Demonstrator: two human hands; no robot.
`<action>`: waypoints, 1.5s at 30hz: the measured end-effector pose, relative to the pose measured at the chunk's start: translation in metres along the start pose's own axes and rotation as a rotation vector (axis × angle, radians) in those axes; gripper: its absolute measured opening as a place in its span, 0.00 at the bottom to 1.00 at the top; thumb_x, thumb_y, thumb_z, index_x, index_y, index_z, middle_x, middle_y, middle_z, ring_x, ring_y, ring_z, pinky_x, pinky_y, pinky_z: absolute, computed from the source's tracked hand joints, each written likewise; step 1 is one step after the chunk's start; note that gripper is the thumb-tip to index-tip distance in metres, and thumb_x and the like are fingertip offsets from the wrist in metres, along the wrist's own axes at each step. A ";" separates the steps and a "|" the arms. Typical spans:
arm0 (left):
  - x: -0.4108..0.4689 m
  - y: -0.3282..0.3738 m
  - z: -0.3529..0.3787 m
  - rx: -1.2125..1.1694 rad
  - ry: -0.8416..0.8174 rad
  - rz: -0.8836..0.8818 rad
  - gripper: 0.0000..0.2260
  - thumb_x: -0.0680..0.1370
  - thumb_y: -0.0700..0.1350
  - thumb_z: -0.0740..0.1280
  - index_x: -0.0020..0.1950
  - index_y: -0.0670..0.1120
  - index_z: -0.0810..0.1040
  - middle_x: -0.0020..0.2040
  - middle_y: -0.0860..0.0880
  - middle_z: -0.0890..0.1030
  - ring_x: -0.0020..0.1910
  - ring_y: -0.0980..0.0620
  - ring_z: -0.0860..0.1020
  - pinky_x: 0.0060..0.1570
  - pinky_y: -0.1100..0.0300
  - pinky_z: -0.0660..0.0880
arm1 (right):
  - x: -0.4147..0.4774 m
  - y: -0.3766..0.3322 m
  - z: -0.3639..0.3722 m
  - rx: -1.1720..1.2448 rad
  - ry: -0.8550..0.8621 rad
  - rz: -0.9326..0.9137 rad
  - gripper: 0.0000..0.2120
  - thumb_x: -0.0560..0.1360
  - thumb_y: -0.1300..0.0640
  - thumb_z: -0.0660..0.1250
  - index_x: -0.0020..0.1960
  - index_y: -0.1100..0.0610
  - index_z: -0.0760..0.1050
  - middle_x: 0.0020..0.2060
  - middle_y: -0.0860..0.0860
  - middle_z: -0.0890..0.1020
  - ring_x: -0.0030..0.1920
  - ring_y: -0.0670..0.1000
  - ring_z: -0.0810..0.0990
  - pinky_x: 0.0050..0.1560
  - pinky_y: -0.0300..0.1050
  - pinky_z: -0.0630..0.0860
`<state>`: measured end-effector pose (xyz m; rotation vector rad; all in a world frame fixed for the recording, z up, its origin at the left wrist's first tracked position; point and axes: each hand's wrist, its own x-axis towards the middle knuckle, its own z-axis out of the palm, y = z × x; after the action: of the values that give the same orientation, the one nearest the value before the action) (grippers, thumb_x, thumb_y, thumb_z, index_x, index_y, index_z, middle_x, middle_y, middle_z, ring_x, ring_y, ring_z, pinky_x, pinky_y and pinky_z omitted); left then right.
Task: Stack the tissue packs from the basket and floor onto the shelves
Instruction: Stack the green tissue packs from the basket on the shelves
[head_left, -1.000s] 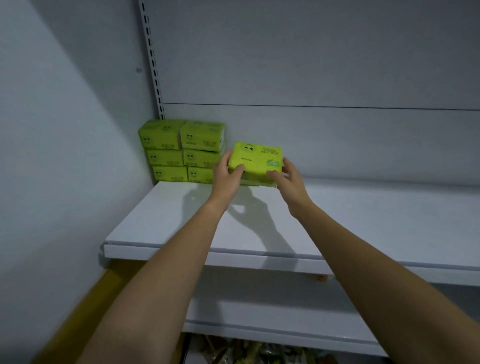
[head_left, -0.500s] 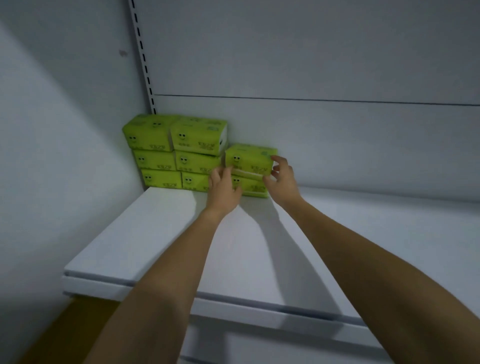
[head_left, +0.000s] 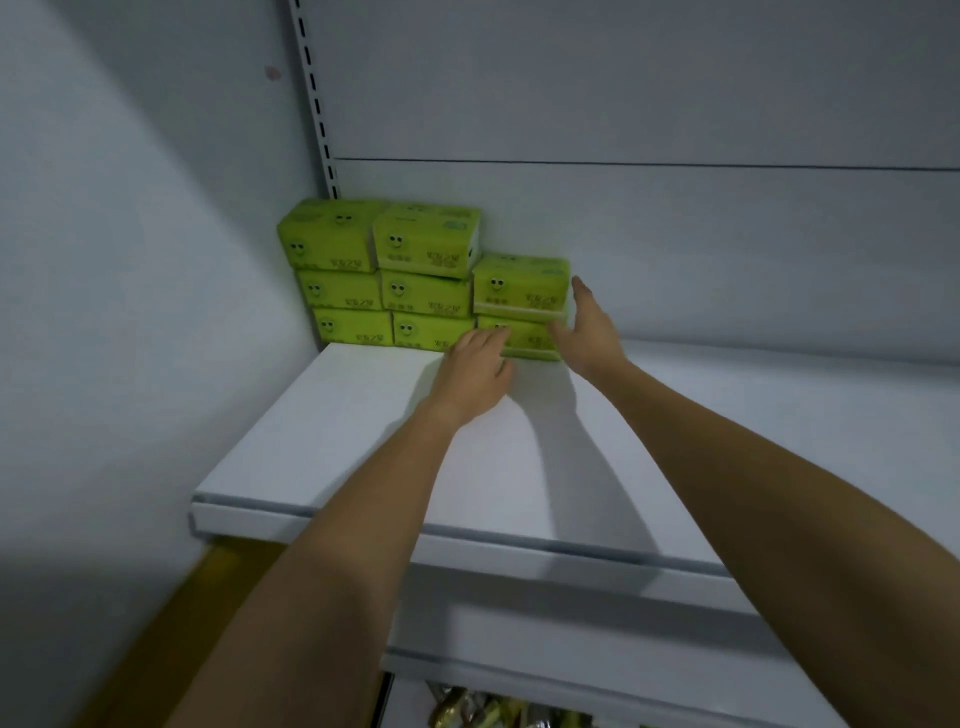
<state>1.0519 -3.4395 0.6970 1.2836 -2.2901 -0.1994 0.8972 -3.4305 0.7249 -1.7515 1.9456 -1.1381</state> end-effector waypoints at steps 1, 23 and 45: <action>-0.008 0.001 -0.004 0.000 -0.013 0.008 0.22 0.81 0.45 0.55 0.75 0.43 0.60 0.73 0.45 0.64 0.72 0.47 0.60 0.71 0.54 0.57 | -0.011 -0.002 0.000 -0.087 -0.002 -0.054 0.30 0.78 0.57 0.60 0.75 0.59 0.51 0.72 0.58 0.63 0.70 0.59 0.64 0.68 0.51 0.62; -0.304 0.002 0.005 -0.001 -0.001 0.008 0.23 0.80 0.48 0.54 0.75 0.43 0.59 0.75 0.45 0.59 0.75 0.47 0.57 0.73 0.51 0.50 | -0.308 -0.009 0.067 -0.434 -0.124 -0.359 0.25 0.78 0.55 0.58 0.72 0.62 0.61 0.72 0.58 0.63 0.73 0.58 0.60 0.73 0.55 0.55; -0.608 -0.035 0.446 -0.216 -1.055 -0.384 0.23 0.80 0.45 0.59 0.73 0.41 0.61 0.70 0.38 0.63 0.69 0.41 0.65 0.66 0.52 0.63 | -0.670 0.387 0.280 -0.183 -0.826 0.735 0.25 0.79 0.53 0.57 0.74 0.55 0.57 0.72 0.57 0.62 0.70 0.60 0.63 0.68 0.54 0.64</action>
<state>1.1185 -3.0039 0.0845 1.7283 -2.6246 -1.5207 0.9600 -2.9253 0.0786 -1.0928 1.8657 0.0289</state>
